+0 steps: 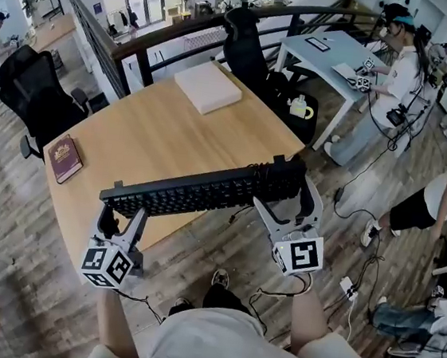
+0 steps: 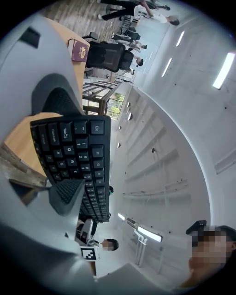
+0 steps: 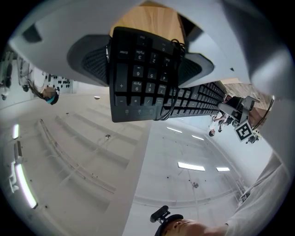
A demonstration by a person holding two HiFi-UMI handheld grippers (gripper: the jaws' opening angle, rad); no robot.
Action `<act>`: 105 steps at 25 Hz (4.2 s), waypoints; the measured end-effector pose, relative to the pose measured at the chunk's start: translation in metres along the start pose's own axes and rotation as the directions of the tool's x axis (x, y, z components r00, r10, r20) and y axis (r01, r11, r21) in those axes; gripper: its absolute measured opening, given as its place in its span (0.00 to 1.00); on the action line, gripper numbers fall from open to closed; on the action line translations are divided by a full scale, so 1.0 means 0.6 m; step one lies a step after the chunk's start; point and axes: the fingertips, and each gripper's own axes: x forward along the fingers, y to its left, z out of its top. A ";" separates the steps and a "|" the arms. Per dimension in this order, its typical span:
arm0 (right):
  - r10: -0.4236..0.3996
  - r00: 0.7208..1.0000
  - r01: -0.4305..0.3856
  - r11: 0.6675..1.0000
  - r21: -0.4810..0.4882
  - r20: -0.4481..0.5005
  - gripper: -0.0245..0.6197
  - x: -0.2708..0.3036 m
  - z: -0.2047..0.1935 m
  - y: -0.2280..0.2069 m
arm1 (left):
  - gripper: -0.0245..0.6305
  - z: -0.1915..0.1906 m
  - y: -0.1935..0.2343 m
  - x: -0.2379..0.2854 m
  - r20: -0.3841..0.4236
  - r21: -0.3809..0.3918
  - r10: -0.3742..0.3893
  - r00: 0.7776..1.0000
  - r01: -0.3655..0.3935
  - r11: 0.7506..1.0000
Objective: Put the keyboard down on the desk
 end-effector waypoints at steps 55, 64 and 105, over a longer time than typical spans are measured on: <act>0.202 0.979 -0.202 0.977 0.065 0.005 0.75 0.491 -0.122 0.024 | 0.69 0.050 0.281 0.261 -0.003 -0.061 0.187 0.982 -0.187 0.980; 0.309 0.951 -0.303 0.944 0.130 -0.028 0.75 0.574 -0.174 0.084 | 0.69 0.025 0.344 0.244 -0.048 -0.096 0.286 0.957 -0.289 0.952; 0.587 0.678 -0.396 0.799 0.453 -0.442 0.75 0.521 -0.545 0.205 | 0.69 -0.287 0.358 0.194 -0.462 -0.189 0.397 0.793 -0.525 0.830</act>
